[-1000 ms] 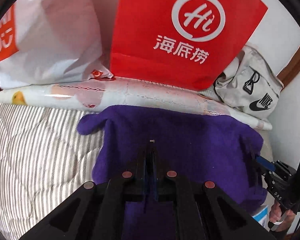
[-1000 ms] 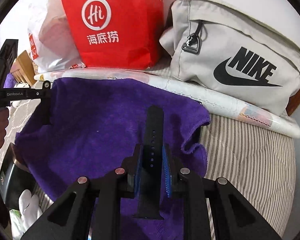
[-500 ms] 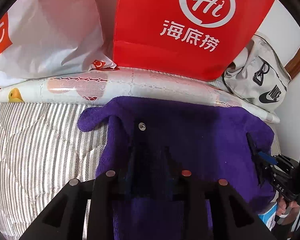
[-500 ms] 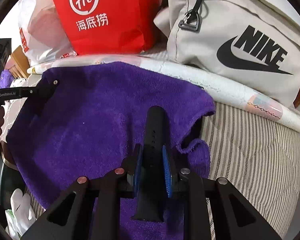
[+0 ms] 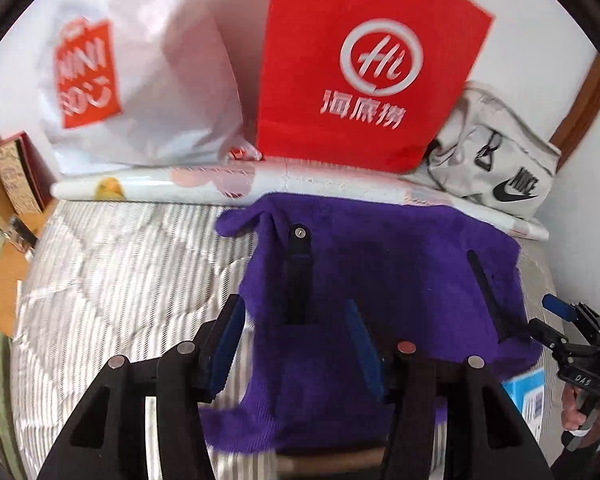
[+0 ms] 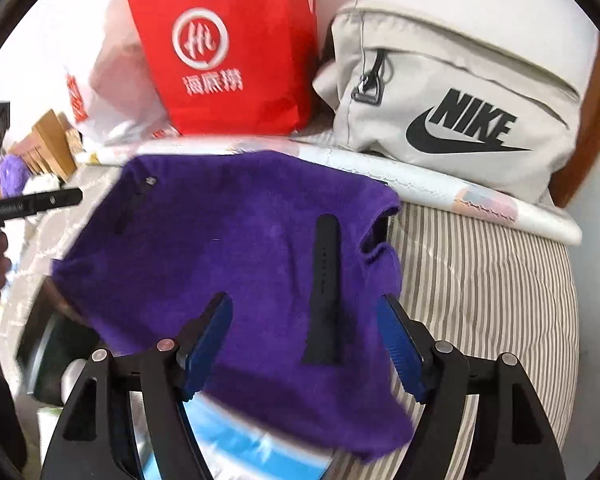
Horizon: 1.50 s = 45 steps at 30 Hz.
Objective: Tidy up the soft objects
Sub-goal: 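Grasp the yellow mesh bag with the right tool while the left tool grasps the white mesh net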
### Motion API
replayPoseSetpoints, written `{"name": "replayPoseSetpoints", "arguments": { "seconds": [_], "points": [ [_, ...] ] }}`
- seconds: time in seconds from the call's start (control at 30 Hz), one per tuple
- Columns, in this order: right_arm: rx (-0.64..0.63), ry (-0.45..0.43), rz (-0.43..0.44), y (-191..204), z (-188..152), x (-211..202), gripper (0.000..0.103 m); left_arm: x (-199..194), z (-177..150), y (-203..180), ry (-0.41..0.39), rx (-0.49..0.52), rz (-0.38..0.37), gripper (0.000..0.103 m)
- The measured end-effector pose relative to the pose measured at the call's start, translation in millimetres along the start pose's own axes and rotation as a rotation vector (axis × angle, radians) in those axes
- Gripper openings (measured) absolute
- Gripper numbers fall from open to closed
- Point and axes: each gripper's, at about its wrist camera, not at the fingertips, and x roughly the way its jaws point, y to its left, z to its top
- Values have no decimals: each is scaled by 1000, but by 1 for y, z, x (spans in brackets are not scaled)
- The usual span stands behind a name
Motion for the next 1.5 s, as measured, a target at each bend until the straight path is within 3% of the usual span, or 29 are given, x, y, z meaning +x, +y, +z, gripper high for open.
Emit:
{"name": "replayPoseSetpoints", "arguments": {
  "seconds": [0.3,0.57,0.87,1.13,1.23,1.3,1.5],
  "points": [
    [27,-44,69,32,-49,-67,74,-68,-59,-9,-11,47,0,51],
    [-23,-65,97,68,-108,-110,74,-105,-129,-27,18,53,-140,51],
    [1,-69,111,75,-167,-132,74,-100,-201,-54,96,81,-280,67],
    [-13,-55,70,83,-203,-138,74,-69,-222,-63,157,29,-260,71],
    [-27,-60,68,87,-212,-141,74,-66,-223,-63,133,17,-249,67],
    [-41,-60,63,89,-217,-141,74,-68,-223,-65,106,12,-269,40],
    [-43,-62,73,93,-223,-144,74,-82,-217,-66,48,18,-301,12]
  ]
}}
